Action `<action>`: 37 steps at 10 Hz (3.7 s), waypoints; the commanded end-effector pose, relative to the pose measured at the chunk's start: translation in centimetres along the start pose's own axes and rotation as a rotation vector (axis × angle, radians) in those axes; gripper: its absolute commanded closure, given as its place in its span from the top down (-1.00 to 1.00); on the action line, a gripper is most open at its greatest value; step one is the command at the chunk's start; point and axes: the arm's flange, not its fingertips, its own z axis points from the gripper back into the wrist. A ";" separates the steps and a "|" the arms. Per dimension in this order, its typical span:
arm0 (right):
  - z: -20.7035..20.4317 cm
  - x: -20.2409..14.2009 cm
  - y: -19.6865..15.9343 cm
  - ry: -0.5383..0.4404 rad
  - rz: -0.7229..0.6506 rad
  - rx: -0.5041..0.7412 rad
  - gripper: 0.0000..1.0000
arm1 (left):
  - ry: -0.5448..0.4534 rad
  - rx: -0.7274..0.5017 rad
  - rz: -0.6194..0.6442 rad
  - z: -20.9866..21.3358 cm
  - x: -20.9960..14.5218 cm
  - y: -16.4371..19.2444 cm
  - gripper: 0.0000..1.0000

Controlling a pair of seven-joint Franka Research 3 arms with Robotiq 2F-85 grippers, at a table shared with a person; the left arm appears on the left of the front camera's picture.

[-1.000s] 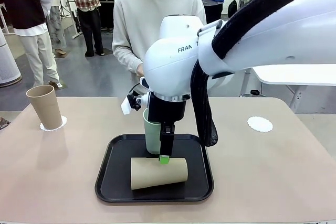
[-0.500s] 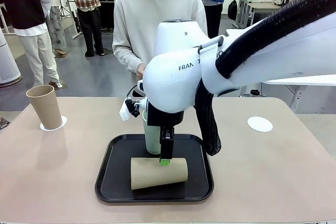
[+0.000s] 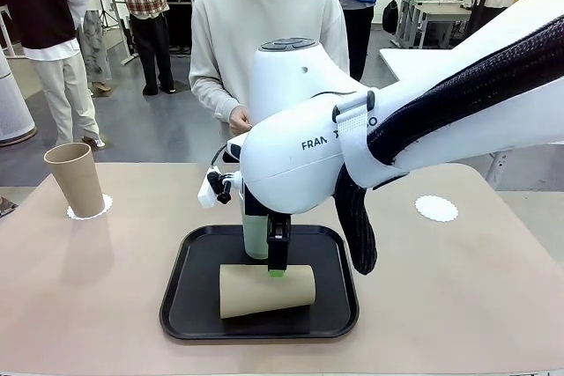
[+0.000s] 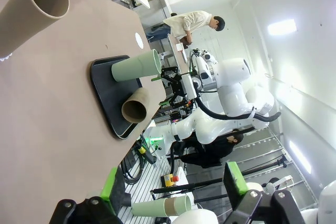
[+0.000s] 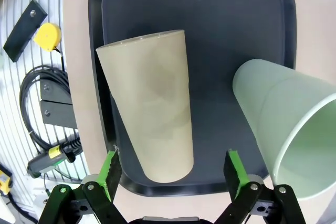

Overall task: Place coasters on the table and set cups on them.
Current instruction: Take one Reusable plastic cup from the Flat Tray and place it on a coaster set by the human.

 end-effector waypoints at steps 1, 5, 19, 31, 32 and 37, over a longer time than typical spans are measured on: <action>-0.9 0.2 0.2 -0.022 0.023 -0.010 1.00 | -0.003 -0.007 -0.005 0.1 -0.1 -0.2 1.00; -0.6 1.1 0.4 -0.018 0.076 -0.065 1.00 | -0.003 -0.007 -0.005 0.1 -0.1 -0.2 1.00; -3.7 0.4 1.1 -0.057 0.130 0.047 1.00 | -0.003 -0.007 -0.005 0.1 -0.1 -0.2 1.00; -6.3 0.7 0.9 -0.029 0.166 0.105 0.87 | -0.003 -0.007 -0.005 0.1 -0.1 -0.2 1.00; -6.3 0.7 0.8 -0.030 0.167 0.112 -0.20 | -0.003 -0.007 -0.005 0.1 -0.1 -0.2 1.00; -6.2 0.6 1.0 -0.038 0.164 0.097 -0.60 | -0.003 -0.007 -0.005 0.1 -0.1 -0.2 1.00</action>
